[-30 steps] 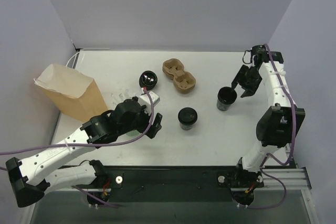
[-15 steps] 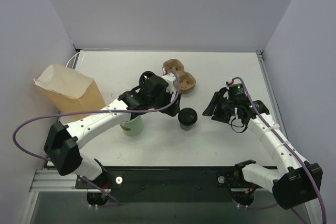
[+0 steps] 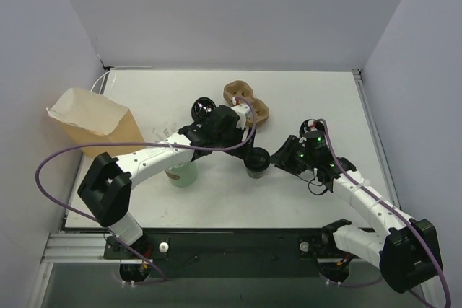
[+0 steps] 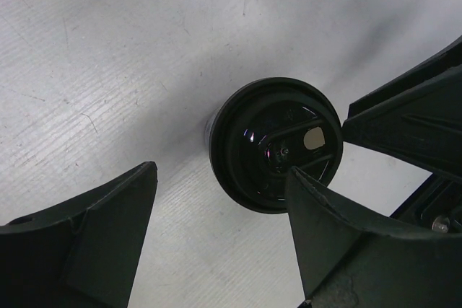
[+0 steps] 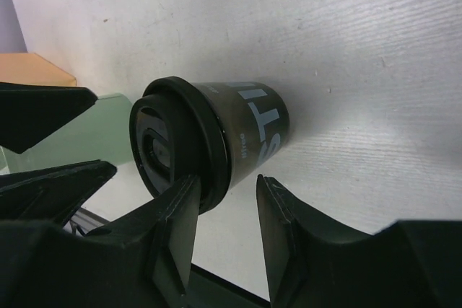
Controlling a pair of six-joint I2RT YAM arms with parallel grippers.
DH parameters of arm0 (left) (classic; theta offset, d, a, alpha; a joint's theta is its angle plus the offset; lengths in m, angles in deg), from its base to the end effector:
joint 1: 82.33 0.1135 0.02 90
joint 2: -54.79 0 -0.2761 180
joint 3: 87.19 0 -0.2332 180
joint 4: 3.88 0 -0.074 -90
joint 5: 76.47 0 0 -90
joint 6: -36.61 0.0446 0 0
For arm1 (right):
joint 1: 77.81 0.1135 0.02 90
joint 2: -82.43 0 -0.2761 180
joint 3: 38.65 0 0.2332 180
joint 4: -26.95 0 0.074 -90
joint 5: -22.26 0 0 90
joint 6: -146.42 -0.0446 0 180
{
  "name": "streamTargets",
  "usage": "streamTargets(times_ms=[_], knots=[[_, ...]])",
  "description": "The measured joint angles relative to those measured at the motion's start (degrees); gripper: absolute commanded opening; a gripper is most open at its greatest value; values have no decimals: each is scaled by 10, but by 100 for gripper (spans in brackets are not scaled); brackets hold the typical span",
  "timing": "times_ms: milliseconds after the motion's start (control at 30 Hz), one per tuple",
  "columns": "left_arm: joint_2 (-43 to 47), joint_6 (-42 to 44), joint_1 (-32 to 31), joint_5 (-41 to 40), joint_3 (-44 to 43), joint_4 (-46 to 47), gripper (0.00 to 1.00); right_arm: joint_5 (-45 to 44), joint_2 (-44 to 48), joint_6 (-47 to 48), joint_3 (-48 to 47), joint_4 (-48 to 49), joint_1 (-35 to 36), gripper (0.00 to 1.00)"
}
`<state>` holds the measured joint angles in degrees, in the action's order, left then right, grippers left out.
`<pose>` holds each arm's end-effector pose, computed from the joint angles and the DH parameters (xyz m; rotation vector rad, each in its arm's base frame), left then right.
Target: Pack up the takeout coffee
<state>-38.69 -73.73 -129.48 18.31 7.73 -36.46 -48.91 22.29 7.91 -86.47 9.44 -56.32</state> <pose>0.2400 -0.2642 0.2773 0.5971 2.3097 -0.6869 0.1912 0.0908 0.2454 0.3140 2.2276 1.0483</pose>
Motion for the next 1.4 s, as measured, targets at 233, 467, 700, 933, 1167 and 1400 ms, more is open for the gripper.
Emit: streamTargets(times_ms=[233, 467, 700, 933, 1167, 1400], knots=[[-25, 0, 0, 1, 17, 25, 76, -4, 3, -8, 14, 43, 3, 31], [-33, -4, 0, 7, 32, 64, 72, -4, -9, -12, 40, 84, 3, 26], [-33, -8, 1, 9, 46, 99, 70, -3, -24, -27, 69, 160, 3, 25], [-39, -10, 1, 13, 49, 118, 65, -7, -7, -24, 69, 146, 3, 25], [-40, 3, 6, 36, 54, 132, 62, -28, 12, -13, 64, 135, 2, 23], [-48, 23, 20, 81, 57, 153, 59, -32, -17, -7, 55, 144, -1, 23]])
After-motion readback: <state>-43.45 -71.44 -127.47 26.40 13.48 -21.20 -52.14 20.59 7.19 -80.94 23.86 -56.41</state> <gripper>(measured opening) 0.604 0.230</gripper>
